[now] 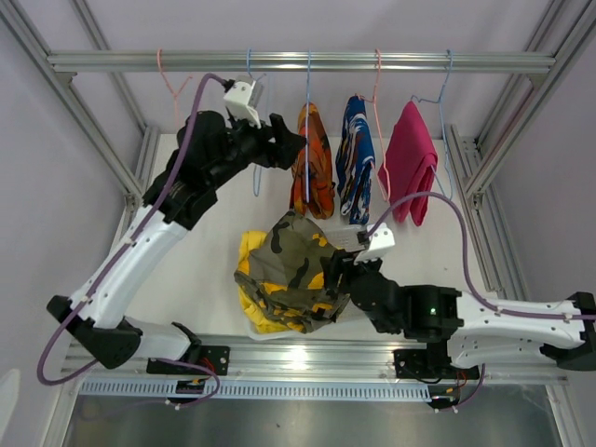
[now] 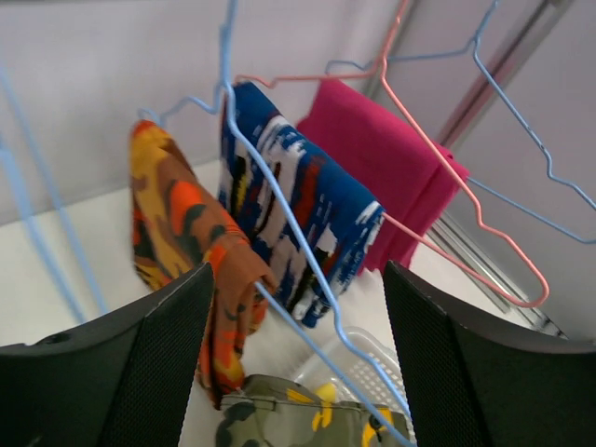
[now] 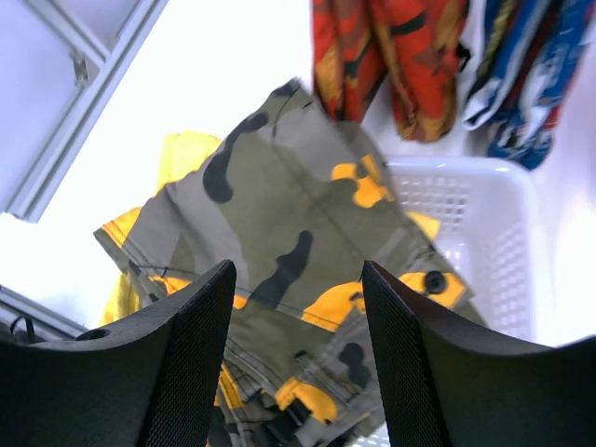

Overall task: Remove the trousers from the hanger
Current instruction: Place the hanger at the clothesline, then pick up the hanger from the clothesline.

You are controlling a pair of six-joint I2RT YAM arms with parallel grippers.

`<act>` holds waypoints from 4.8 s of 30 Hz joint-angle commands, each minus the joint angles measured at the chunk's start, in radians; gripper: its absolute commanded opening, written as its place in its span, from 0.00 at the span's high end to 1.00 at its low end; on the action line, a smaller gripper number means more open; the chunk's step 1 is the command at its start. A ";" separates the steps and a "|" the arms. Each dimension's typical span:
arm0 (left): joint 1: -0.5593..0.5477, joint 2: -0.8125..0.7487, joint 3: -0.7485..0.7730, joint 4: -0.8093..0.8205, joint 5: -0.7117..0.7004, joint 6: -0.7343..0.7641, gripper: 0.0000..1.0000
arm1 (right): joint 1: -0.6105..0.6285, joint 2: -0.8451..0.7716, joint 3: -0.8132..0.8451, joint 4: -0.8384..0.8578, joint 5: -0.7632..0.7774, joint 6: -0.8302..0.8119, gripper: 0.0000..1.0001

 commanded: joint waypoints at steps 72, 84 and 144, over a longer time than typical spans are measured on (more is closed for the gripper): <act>0.097 0.377 0.409 0.211 0.517 -0.384 1.00 | -0.034 -0.277 -0.177 -0.148 0.005 0.097 0.34; 0.095 0.325 0.458 0.166 0.380 -0.375 1.00 | -0.034 -0.274 -0.171 -0.128 -0.004 0.079 0.34; -0.321 -0.154 -0.028 0.189 -0.476 -0.025 1.00 | -0.359 0.464 0.431 0.459 -0.202 -0.550 0.24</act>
